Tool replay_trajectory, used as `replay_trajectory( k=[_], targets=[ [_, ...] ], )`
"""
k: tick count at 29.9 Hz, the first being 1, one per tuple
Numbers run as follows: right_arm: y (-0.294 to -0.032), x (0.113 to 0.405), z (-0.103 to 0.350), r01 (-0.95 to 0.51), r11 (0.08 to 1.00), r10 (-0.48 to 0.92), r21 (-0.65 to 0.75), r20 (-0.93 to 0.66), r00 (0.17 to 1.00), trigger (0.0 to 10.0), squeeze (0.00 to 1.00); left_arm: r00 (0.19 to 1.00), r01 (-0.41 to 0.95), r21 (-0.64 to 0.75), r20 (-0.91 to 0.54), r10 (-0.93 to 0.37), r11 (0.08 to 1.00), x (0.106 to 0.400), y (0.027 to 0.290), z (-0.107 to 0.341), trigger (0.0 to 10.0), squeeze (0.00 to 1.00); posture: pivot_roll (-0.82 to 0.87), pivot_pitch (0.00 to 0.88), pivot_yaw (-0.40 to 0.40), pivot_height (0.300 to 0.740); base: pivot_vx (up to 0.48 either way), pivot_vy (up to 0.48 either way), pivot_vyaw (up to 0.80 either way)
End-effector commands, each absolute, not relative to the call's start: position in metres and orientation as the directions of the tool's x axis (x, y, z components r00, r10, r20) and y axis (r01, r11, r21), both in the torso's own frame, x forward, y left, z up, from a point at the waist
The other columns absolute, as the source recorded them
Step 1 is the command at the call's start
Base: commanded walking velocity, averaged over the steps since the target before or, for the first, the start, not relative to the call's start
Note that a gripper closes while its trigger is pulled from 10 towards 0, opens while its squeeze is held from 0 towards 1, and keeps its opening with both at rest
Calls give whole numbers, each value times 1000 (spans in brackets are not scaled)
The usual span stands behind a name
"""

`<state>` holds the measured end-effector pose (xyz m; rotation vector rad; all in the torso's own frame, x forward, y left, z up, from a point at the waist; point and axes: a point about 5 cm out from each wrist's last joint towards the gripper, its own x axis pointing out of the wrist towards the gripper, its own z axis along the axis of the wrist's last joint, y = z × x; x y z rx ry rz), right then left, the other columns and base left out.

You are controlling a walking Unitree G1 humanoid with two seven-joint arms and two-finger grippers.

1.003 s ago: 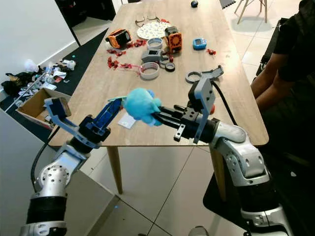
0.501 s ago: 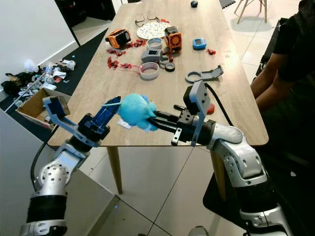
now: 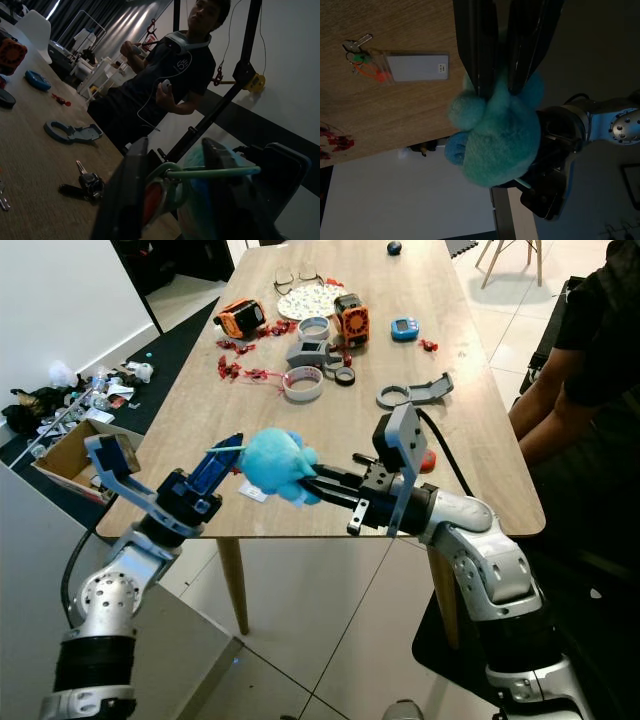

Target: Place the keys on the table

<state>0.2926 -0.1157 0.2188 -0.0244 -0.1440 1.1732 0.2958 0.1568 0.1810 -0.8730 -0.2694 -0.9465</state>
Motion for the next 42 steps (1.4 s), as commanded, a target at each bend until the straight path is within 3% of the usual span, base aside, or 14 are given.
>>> replay_trajectory(
  k=[1,7,8,9,10,11,27,28,33,34,39,40,41,42],
  targets=[
    [-113,289,220,-922,375,925,-101,115,363,0,0,599,784,-557,558,-574,276,295,159,177,0,0,-112,143,123,740,0,0,0],
    [-112,290,220,-921,376,924,-102,110,366,0,0,597,784,-556,558,-576,274,295,158,177,392,0,-112,143,123,740,0,0,0],
    [-112,290,220,-921,376,924,-102,109,365,0,0,597,784,-557,558,-576,274,296,158,177,1216,0,-111,142,123,740,0,0,0],
    [-112,290,220,-921,376,925,-102,108,365,0,0,598,784,-556,558,-575,276,296,158,178,4431,0,-111,142,123,740,0,0,0],
    [-112,290,220,-921,376,925,-102,108,365,0,0,598,784,-556,558,-575,276,296,158,178,4431,0,-111,142,123,740,0,0,0],
    [-111,290,219,-921,375,925,-102,107,365,0,0,599,784,-556,558,-574,277,296,158,178,10000,0,-111,142,123,740,0,0,0],
    [-110,291,220,-921,376,925,-107,108,365,0,0,597,786,-554,568,-567,273,296,158,179,9569,0,-110,146,120,740,0,0,0],
    [-110,291,220,-921,376,925,-108,108,365,0,0,591,791,-554,578,-563,261,296,158,180,0,0,-110,146,120,740,0,0,0],
    [-110,290,220,-920,376,925,-109,107,365,0,0,570,806,-538,592,-570,247,293,157,183,0,0,-110,146,120,740,0,0,0],
    [-109,290,220,-920,375,925,-110,107,364,0,0,577,802,-541,587,-569,254,294,157,182,10000,0,-110,146,120,740,0,0,0],
    [-108,291,220,-918,378,924,-117,106,367,0,0,591,792,-549,577,-564,267,295,158,181,10000,0,-110,146,120,740,0,0,0],
    [-108,292,220,-914,388,920,-119,108,377,3059,0,592,791,-550,576,-564,267,295,157,181,10000,0,-110,141,117,740,0,0,0],
    [-108,294,220,-908,407,910,-99,122,395,10000,0,593,790,-552,574,-565,268,296,157,181,10000,0,-110,141,117,740,0,0,0],
    [-108,294,220,-908,407,910,-99,122,395,10000,0,593,790,-552,574,-565,268,296,157,181,10000,0,-110,141,117,740,0,0,0]
  ],
)
